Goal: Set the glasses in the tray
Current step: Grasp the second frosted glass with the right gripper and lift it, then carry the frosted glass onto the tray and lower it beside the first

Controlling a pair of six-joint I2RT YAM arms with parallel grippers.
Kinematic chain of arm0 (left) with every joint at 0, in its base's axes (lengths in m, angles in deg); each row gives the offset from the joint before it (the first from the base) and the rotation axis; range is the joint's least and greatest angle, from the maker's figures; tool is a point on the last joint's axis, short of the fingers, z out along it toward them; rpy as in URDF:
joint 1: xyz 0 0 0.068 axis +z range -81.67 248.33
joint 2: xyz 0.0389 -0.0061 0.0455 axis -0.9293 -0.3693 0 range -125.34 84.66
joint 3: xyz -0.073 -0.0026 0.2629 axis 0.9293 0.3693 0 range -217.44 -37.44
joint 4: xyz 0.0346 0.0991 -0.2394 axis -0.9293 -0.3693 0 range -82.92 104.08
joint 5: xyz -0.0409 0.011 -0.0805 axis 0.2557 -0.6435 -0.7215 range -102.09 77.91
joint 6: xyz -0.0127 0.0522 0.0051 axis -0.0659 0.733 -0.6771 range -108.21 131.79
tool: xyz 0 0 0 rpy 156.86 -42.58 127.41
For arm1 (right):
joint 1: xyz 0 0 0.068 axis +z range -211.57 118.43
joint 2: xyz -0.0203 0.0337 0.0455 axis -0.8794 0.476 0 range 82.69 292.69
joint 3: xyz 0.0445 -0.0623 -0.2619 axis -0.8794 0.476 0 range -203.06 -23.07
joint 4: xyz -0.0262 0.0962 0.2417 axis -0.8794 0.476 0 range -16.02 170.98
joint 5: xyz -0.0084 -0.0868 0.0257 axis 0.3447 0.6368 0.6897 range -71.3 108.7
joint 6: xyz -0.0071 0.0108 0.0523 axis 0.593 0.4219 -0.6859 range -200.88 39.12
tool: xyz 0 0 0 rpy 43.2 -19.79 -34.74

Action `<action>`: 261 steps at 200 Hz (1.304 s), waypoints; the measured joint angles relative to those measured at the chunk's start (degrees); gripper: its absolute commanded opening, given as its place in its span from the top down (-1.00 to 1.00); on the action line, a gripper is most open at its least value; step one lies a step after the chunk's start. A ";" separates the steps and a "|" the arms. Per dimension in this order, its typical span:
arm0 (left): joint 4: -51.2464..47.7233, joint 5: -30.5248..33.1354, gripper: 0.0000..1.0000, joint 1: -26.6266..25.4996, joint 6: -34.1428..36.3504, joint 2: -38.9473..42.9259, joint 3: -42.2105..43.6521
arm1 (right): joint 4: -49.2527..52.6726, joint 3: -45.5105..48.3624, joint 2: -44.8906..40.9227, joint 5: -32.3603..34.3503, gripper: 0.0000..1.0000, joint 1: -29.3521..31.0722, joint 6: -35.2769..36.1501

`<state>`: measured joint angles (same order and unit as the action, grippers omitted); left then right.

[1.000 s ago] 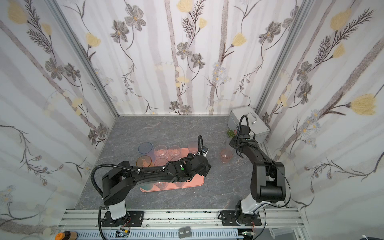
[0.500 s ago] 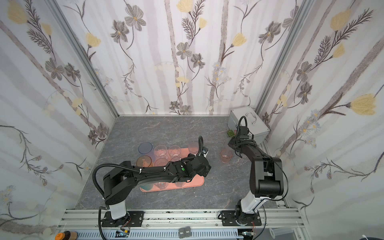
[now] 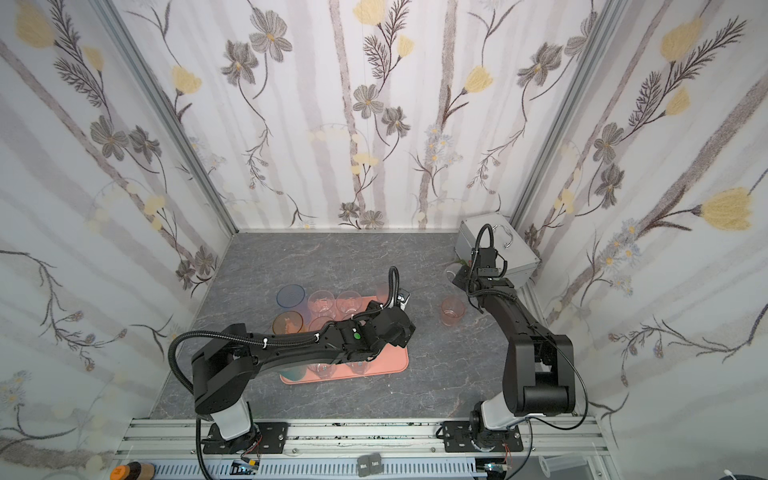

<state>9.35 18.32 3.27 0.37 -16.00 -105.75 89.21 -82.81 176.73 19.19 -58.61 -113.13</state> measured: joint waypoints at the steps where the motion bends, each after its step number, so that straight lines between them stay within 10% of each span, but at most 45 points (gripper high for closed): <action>1: 0.00 0.04 -1.00 0.04 0.02 0.11 0.02 | 0.09 -0.09 -0.20 0.02 1.00 0.22 0.02; 166: -0.17 -0.33 -1.00 6.93 -8.33 23.80 16.96 | 29.31 -3.85 -4.33 6.58 1.00 33.18 6.45; 261: -0.15 -2.60 -1.00 6.21 -12.52 23.71 18.84 | 28.59 -8.68 8.81 4.44 1.00 38.25 7.41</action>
<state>9.19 15.72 9.48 -12.16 7.71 -86.91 117.79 -91.49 185.54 23.63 -20.36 -105.72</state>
